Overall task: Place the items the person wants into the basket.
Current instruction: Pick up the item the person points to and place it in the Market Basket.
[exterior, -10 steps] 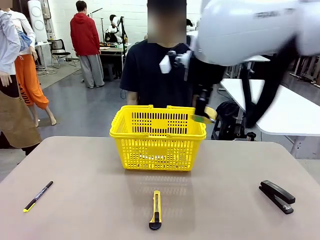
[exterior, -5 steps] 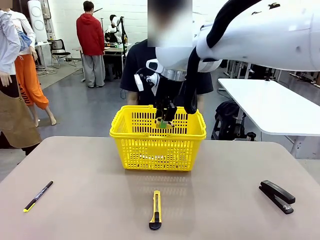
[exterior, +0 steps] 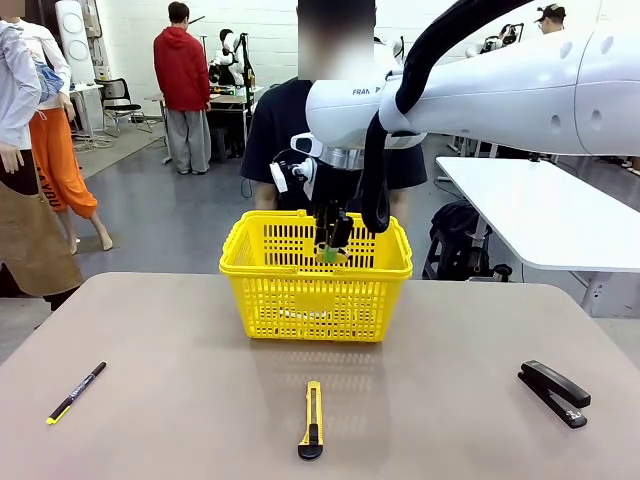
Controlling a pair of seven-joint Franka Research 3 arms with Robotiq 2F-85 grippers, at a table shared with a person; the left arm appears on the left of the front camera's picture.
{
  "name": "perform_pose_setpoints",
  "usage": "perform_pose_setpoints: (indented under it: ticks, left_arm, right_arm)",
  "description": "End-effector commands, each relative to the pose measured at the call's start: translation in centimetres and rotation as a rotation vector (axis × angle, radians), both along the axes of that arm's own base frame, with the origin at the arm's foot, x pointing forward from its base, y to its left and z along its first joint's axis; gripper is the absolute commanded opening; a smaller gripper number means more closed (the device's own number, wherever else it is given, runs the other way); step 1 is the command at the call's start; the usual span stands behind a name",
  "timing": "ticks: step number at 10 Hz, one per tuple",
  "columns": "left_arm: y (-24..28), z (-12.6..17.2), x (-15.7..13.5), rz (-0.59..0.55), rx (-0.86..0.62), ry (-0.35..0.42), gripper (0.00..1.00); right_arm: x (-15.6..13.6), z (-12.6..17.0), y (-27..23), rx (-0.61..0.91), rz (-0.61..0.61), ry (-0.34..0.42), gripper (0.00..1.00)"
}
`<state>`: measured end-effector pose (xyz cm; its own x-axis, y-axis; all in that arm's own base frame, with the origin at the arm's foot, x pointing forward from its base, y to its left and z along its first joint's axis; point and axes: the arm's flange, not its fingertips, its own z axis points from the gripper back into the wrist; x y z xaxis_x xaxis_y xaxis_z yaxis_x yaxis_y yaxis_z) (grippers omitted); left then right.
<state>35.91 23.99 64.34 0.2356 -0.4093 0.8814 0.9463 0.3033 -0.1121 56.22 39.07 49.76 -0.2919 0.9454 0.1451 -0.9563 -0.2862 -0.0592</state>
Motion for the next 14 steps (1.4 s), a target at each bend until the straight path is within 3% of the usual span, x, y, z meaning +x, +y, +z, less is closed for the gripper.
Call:
perform_pose_setpoints:
  ticks: [1, 5, 6, 9, 14]
  left_arm:
    - [0.1, 0.2, -0.1, -0.002, -0.007, -0.007, 1.0]
    - [0.1, 0.2, -0.1, -0.002, -0.007, -0.007, 1.0]
    - [0.1, 0.2, -0.1, -0.002, -0.007, -0.007, 1.0]
    - [0.1, 0.2, -0.1, -0.002, -0.007, -0.007, 1.0]
    - [0.1, 0.2, -0.1, -0.002, -0.007, -0.007, 1.0]
  right_arm:
    - [0.0, -0.5, -0.3, 0.004, 0.02, 0.008, 0.62]
    - [0.0, -0.2, 0.0, 0.002, 0.005, 0.005, 0.62]
    - [2.0, -1.2, -0.2, 0.02, -0.018, 0.059, 0.62]
    - [5.9, -2.9, -0.3, 0.043, -0.056, 0.093, 0.62]
    - [8.0, -6.8, 0.0, -0.025, -0.066, 0.188, 0.62]
